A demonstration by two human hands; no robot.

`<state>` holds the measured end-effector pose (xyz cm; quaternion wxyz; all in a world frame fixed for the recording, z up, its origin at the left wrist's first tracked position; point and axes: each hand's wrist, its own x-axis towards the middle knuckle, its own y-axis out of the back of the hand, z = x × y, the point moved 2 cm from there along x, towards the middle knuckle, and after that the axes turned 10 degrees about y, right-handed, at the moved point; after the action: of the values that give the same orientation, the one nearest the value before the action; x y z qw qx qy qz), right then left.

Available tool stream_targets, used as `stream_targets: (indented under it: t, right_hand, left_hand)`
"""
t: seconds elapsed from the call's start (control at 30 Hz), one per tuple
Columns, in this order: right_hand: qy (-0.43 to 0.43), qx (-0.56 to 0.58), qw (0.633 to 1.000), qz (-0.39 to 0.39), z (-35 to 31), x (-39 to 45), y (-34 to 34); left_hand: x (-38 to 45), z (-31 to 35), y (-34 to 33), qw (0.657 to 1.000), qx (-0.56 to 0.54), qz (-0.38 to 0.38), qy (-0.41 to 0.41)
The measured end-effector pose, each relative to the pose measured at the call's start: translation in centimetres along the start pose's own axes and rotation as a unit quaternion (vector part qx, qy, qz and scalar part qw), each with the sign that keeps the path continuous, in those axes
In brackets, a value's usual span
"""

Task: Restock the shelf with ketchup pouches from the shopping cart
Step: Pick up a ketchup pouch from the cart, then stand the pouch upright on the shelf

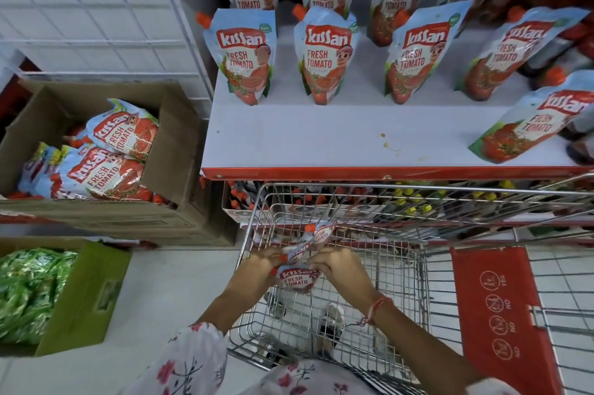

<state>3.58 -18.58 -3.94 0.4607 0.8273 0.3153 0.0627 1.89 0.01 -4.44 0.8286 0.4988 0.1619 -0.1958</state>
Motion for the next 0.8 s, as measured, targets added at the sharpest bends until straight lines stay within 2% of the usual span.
stream_targets:
  t: [0.2, 0.5, 0.8]
  right_hand:
    - [-0.027, 0.027, 0.998, 0.052, 0.4, -1.7, 2.0]
    - [-0.032, 0.055, 0.992, 0.113, 1.6, -4.2, 4.0]
    - [0.021, 0.055, 0.981, 0.183, 1.0, -6.2, 12.8]
  left_hand:
    - [-0.5, 1.6, 0.3, 0.999, -0.016, 0.05, -0.004]
    - [-0.7, 4.0, 0.4, 0.998, -0.022, 0.066, -0.004]
    - [-0.9, 10.5, 7.3, 0.987, -0.068, 0.102, -0.105]
